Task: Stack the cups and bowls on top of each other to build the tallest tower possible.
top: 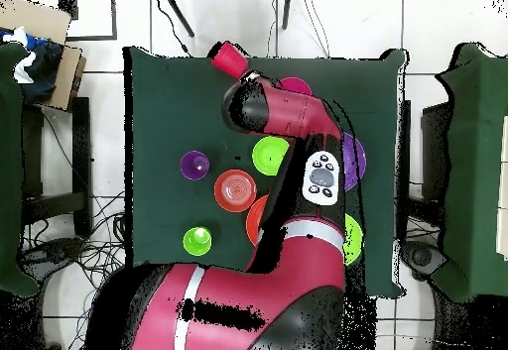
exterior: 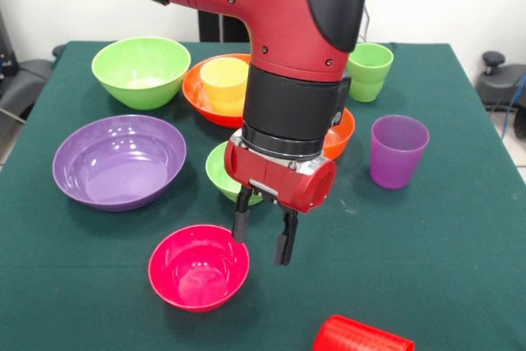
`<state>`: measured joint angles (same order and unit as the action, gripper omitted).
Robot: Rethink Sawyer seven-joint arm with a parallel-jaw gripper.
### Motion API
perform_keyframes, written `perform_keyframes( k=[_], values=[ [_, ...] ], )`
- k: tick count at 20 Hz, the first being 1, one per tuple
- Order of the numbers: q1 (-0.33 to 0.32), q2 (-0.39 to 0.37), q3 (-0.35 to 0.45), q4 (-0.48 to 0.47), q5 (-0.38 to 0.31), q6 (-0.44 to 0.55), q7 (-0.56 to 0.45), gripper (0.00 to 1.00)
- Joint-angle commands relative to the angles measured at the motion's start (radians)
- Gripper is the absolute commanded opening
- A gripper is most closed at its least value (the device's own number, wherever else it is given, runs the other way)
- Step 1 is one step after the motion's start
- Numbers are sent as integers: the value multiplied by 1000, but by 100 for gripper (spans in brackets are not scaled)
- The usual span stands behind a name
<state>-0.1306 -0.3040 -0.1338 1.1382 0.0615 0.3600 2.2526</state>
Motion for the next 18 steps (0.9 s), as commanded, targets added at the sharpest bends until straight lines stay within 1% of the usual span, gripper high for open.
perform_keyframes(
  k=[1,9,18],
  values=[
    [-31,23,55,41,-29,20,35,100],
    [-59,20,68,51,-48,2,7,100],
    [-51,28,68,40,-42,4,24,100]
  ],
)
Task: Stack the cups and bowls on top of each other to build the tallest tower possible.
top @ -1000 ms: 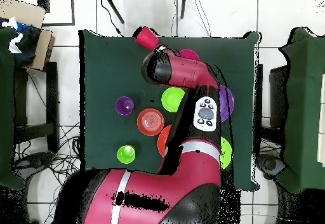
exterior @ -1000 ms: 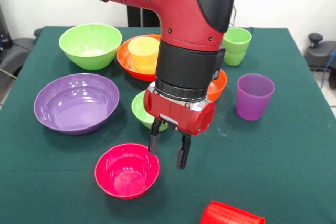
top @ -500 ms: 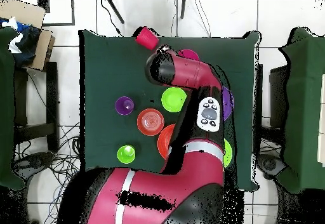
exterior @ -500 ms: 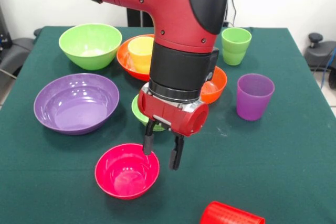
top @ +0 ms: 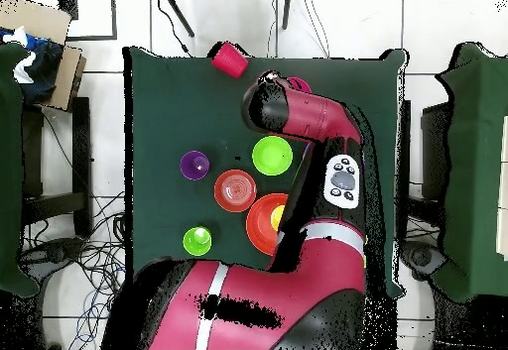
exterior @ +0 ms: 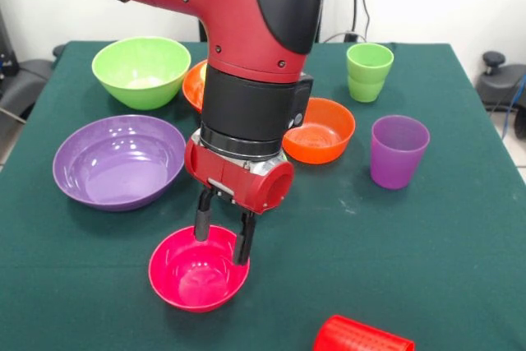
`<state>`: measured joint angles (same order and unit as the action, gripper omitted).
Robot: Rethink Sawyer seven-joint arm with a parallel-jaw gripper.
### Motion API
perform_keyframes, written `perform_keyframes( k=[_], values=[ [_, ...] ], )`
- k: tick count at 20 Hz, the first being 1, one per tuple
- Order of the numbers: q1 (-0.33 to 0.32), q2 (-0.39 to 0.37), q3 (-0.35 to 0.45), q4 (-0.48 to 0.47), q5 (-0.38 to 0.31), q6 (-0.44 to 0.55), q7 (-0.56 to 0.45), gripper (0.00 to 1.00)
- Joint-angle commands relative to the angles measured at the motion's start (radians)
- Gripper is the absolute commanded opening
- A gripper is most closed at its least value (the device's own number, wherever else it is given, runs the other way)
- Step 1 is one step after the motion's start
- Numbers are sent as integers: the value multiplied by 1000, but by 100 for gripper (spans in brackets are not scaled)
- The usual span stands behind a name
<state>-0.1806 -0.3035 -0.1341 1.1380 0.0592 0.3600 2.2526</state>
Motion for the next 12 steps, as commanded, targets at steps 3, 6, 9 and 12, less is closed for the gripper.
perform_keyframes(
  k=[3,6,9,12],
  values=[
    [8,27,63,31,-35,17,32,100],
    [10,28,60,23,-32,25,34,100],
    [20,28,56,23,-27,30,47,100],
    [37,31,45,17,-15,40,70,100]
  ],
)
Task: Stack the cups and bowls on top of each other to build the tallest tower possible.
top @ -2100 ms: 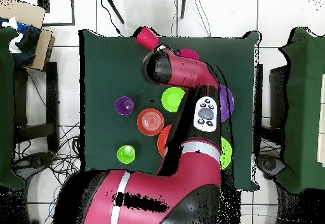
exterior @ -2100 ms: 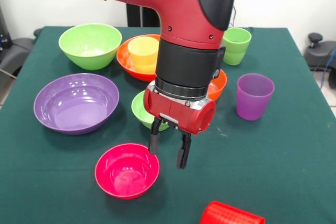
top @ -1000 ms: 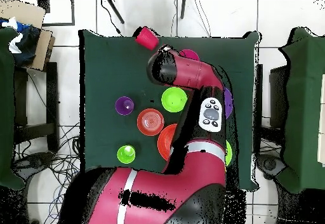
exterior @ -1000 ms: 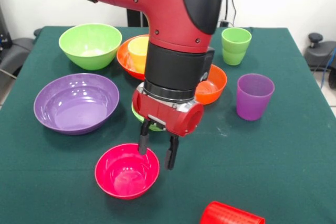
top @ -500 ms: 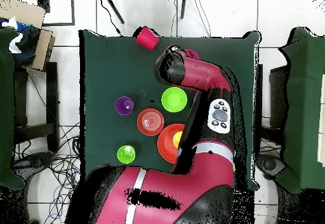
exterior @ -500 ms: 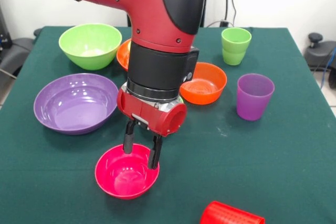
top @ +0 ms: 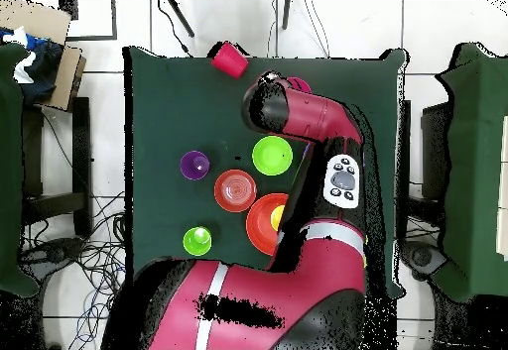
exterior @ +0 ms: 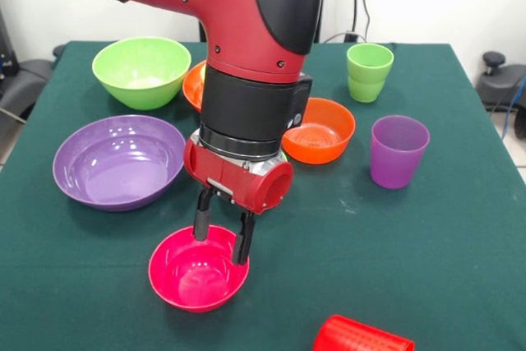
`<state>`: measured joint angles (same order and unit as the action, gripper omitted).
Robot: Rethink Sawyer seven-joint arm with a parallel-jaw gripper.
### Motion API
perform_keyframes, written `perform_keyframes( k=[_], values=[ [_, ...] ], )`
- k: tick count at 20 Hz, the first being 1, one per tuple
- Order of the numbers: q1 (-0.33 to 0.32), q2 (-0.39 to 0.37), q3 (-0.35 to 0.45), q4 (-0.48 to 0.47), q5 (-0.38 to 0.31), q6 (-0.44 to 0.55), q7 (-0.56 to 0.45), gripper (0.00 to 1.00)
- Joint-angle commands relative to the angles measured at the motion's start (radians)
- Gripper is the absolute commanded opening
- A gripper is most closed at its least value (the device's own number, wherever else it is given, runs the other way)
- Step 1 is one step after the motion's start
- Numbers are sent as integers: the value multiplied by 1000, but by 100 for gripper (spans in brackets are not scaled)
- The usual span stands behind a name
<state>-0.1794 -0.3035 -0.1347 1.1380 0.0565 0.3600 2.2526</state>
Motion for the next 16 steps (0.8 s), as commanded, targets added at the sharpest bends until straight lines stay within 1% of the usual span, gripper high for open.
perform_keyframes(
  k=[1,11,16],
  values=[
    [39,31,43,16,-10,41,74,100],
    [55,34,32,11,5,50,86,100],
    [52,39,31,10,3,39,78,100]
  ],
)
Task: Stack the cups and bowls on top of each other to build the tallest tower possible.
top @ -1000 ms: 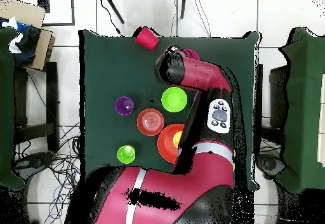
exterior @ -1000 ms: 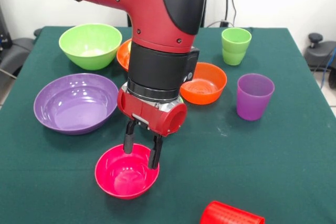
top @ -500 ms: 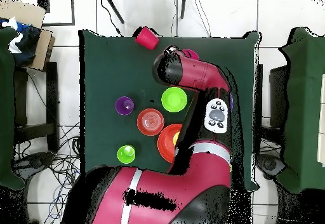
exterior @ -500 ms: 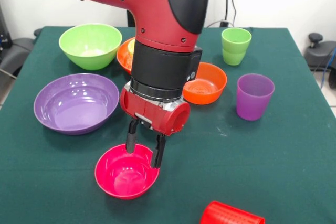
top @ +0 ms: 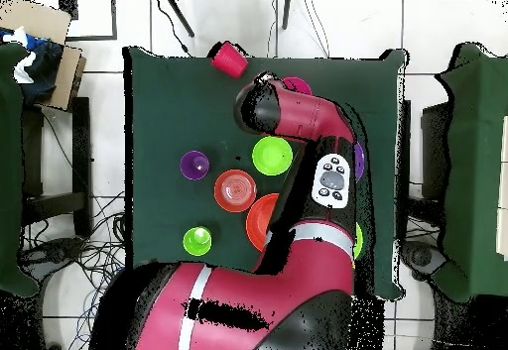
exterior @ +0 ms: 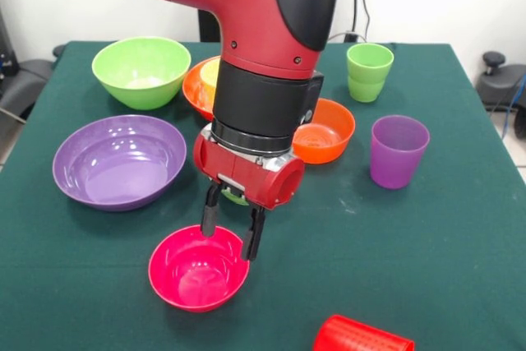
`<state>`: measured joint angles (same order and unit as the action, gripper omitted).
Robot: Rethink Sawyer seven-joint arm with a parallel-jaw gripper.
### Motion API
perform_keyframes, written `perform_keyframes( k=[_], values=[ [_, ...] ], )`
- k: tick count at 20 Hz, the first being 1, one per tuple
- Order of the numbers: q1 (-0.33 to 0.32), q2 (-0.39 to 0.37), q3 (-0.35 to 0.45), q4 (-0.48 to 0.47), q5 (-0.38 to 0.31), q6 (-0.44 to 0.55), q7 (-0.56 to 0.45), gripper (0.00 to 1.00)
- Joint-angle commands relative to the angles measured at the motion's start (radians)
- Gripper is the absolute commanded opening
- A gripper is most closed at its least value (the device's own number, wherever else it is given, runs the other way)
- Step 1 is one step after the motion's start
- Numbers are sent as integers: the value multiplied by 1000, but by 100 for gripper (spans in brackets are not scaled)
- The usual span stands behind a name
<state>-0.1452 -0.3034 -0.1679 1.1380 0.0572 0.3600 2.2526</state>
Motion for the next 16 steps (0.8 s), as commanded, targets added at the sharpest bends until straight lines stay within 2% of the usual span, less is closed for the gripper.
perform_keyframes(
  k=[1,16],
  values=[
    [16,38,65,10,1,40,75,100],
    [45,71,42,-50,36,67,111,100]
  ],
)
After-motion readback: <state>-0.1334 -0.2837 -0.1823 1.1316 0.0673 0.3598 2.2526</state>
